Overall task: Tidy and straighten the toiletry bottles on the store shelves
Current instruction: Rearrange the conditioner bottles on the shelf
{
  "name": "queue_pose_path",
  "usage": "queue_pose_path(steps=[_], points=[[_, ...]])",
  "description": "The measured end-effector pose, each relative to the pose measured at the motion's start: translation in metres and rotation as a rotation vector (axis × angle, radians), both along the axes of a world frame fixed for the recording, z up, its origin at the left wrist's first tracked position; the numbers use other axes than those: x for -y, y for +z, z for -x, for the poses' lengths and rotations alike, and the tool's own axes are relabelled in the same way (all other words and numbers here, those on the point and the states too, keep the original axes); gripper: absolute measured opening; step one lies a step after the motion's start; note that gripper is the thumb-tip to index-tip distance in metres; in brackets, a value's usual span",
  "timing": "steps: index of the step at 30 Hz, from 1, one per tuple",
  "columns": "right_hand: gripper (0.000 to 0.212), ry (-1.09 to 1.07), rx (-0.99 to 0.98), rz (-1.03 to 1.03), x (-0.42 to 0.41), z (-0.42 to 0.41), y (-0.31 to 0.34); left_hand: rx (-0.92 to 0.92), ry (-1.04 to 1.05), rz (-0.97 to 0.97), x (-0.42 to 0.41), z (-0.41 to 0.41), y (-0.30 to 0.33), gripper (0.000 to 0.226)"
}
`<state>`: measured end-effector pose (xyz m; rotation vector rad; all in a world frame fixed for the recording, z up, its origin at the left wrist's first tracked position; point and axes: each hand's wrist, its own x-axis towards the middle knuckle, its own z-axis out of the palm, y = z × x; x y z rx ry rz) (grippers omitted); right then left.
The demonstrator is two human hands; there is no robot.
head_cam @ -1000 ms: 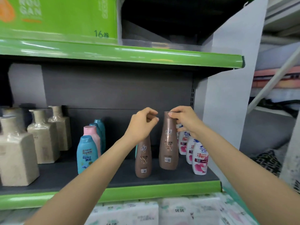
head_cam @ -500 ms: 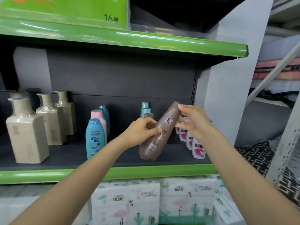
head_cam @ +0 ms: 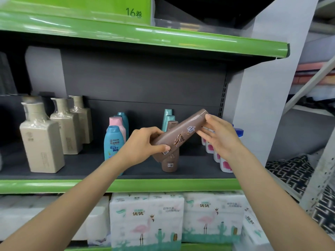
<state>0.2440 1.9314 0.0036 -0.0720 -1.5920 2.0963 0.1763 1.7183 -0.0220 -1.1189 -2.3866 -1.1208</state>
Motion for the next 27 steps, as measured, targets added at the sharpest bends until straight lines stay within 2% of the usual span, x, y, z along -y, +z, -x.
queue_pose_path(steps=[4,10,13,16,19,21,23,27], points=[[0.029,-0.029,0.036,-0.056,0.002,-0.003,-0.004,-0.135,0.041,-0.029,0.002,-0.003,0.000,0.037],[0.031,-0.040,-0.054,0.070,0.004,-0.003,-0.004,-0.210,0.078,-0.062,0.000,-0.003,-0.002,0.043],[0.029,-0.039,-0.100,0.118,0.005,-0.002,-0.003,-0.132,0.048,-0.050,0.001,0.000,-0.003,0.037],[0.033,-0.036,-0.147,0.149,0.002,0.000,-0.003,0.092,-0.045,-0.063,0.006,0.004,-0.002,0.030],[0.034,0.013,-0.193,0.200,-0.002,0.000,-0.007,0.277,-0.103,-0.061,0.011,0.005,-0.001,0.039],[0.035,0.067,-0.207,0.225,-0.004,0.001,-0.009,0.384,-0.148,-0.093,0.011,0.004,-0.001,0.030],[0.036,0.118,-0.204,0.244,-0.005,0.003,-0.010,0.386,-0.140,-0.132,0.010,0.005,-0.002,0.022],[0.036,0.133,-0.155,0.240,-0.007,0.006,-0.010,0.209,0.019,-0.234,0.006,0.010,-0.008,0.037]])
